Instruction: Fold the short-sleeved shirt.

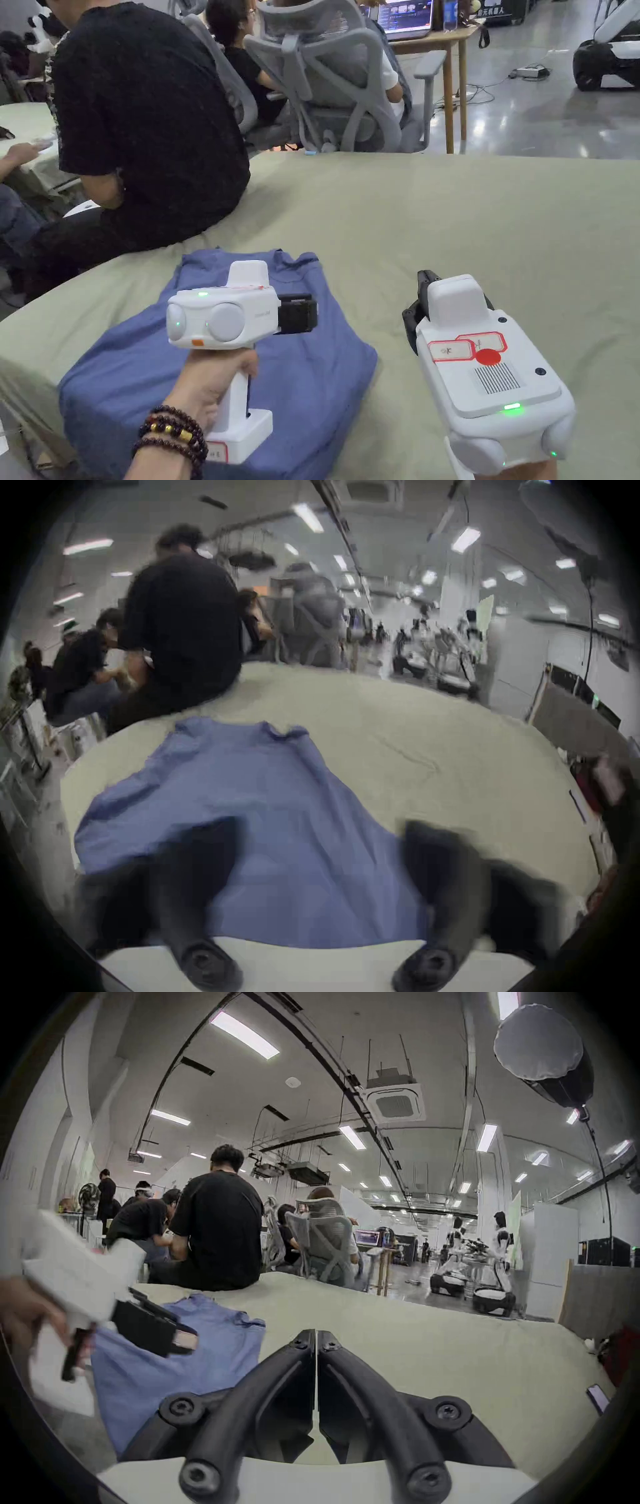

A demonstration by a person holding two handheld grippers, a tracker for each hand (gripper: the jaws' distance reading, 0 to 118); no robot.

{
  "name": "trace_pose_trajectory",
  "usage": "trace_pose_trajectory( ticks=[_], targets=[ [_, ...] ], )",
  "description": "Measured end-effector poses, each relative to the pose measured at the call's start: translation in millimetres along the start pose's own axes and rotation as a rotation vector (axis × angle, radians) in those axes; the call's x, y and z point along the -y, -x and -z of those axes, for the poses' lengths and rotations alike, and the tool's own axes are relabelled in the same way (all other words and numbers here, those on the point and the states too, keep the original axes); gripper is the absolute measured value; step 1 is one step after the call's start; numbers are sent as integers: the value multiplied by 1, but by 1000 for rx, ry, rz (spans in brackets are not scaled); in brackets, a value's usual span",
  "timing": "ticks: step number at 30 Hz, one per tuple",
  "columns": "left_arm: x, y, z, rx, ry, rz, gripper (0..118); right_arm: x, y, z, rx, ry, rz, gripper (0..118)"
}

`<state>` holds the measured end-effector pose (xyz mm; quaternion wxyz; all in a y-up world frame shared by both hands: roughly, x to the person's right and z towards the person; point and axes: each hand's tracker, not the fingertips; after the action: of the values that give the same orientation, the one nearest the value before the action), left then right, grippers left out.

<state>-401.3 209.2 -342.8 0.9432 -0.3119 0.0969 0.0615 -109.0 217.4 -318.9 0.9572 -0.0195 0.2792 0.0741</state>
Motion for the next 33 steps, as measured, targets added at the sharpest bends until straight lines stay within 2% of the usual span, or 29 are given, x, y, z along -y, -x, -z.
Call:
trace_pose_trajectory(
  ticks=[2,5,7,9,12,13,15,16,18,21,22,25,27,31,33],
  targets=[
    [-2,10,38,-19,1,54,107,4,0,8,1,7,-6,2],
    [-6,16,92,-70,162,141,108,10,0,23,-8,18,-3,2],
    [-8,26,120,-67,236,99,106,13,0,31,-14,26,-1,2],
    [-8,31,135,-90,247,47,106,17,1,38,-19,31,-1,2],
    [-1,31,143,-51,259,-33,105,25,1,48,-32,50,-21,2],
    [1,30,141,-61,246,-10,97,27,1,51,-35,59,-31,2],
    [-4,30,131,-36,218,6,40,31,0,52,-35,69,-31,2],
    [-7,29,124,-54,176,21,2,32,-1,52,-32,71,-22,3],
    [-7,33,115,-162,132,38,3,32,-2,49,-31,75,-3,4],
    [-11,49,97,-67,60,-44,3,32,-5,47,-28,81,-3,4],
    [-16,47,90,-86,30,-39,3,31,-7,45,-25,85,-9,6],
    [-45,37,62,-93,-44,128,3,28,-21,38,-9,96,-24,6],
    [-66,24,42,-109,-112,178,3,25,-34,30,11,91,-36,6],
    [-122,-22,-8,92,-293,89,3,16,-68,3,86,72,-38,6],
    [-149,-63,-30,205,-360,125,3,11,-87,-14,119,67,-42,6]
  ],
)
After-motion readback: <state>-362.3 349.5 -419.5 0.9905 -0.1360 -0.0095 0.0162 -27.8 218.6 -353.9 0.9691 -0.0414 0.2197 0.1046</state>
